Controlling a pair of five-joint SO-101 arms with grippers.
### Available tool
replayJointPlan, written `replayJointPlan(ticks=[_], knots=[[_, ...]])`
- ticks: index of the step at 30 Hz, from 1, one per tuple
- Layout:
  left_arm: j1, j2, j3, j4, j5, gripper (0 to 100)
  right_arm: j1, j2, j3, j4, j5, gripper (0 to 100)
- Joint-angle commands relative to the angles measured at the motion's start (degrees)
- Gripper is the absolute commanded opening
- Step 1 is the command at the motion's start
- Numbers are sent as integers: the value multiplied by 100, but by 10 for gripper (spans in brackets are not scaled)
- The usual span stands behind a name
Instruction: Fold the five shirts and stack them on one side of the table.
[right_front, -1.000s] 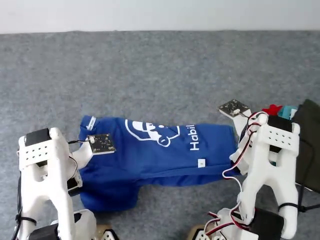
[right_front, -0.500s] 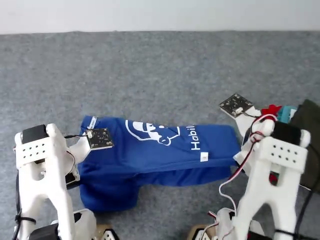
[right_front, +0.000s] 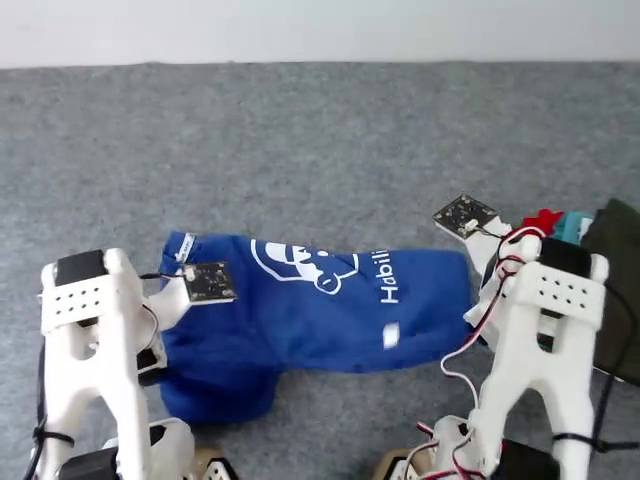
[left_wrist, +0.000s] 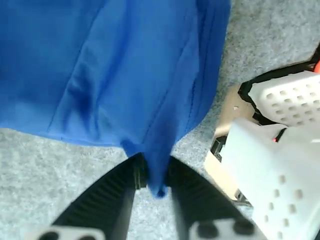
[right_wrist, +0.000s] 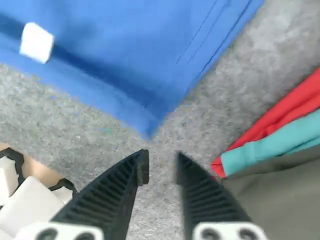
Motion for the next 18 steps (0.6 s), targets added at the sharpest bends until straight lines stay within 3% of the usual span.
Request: replayJointPlan(ticks=[1, 10, 13, 16, 18], knots=[[-255, -149, -426, 123, 501, 157, -22, -101, -44, -75, 26, 232], [-229, -149, -1200, 123, 1002, 177, -215, -453, -62, -338, 9, 246], [-229, -149, -1596, 79, 1116, 173, -338, -444, -62, -752, -527, 245], [-44, -105, -1903, -527, 1960, 144, -523, -426, -44, -1253, -1248, 222], [167, -97, -1912, -1134, 2646, 87, -796, -418, -18, -1516, -1582, 153]])
